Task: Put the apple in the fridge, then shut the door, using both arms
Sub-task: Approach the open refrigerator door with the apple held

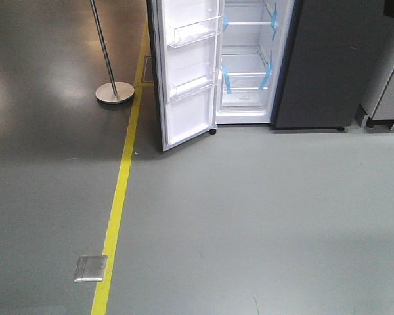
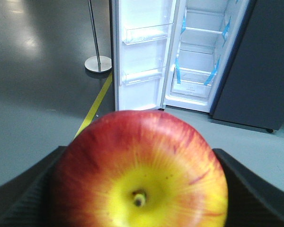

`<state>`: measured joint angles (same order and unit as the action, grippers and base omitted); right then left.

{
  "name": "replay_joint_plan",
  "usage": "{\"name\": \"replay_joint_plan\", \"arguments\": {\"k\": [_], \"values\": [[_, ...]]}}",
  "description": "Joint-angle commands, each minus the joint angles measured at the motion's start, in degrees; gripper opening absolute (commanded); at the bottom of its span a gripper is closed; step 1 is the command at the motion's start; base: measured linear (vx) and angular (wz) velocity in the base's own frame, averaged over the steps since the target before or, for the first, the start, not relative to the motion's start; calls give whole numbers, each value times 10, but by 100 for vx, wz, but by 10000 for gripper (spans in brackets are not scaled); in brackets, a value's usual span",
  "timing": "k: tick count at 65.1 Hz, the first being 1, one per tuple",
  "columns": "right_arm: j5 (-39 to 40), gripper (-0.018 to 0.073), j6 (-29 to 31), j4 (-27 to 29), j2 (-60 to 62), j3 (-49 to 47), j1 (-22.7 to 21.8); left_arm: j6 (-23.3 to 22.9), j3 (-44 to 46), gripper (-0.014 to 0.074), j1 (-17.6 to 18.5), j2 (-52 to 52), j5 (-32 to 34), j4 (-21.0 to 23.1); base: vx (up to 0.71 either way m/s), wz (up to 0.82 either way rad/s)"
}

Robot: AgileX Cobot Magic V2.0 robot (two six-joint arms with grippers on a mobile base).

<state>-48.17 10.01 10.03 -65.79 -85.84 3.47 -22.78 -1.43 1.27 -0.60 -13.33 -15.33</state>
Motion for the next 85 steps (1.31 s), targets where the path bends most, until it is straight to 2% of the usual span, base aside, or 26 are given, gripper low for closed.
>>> {"name": "replay_joint_plan", "arguments": {"k": [1,85], "values": [[47,203,2,3,10,-18,-2,-1,11,-7,-1,-8,42,-1,14,0],[48,203,2,3,10,-18,-2,-1,11,-7,-1,-8,42,-1,11,1]]}}
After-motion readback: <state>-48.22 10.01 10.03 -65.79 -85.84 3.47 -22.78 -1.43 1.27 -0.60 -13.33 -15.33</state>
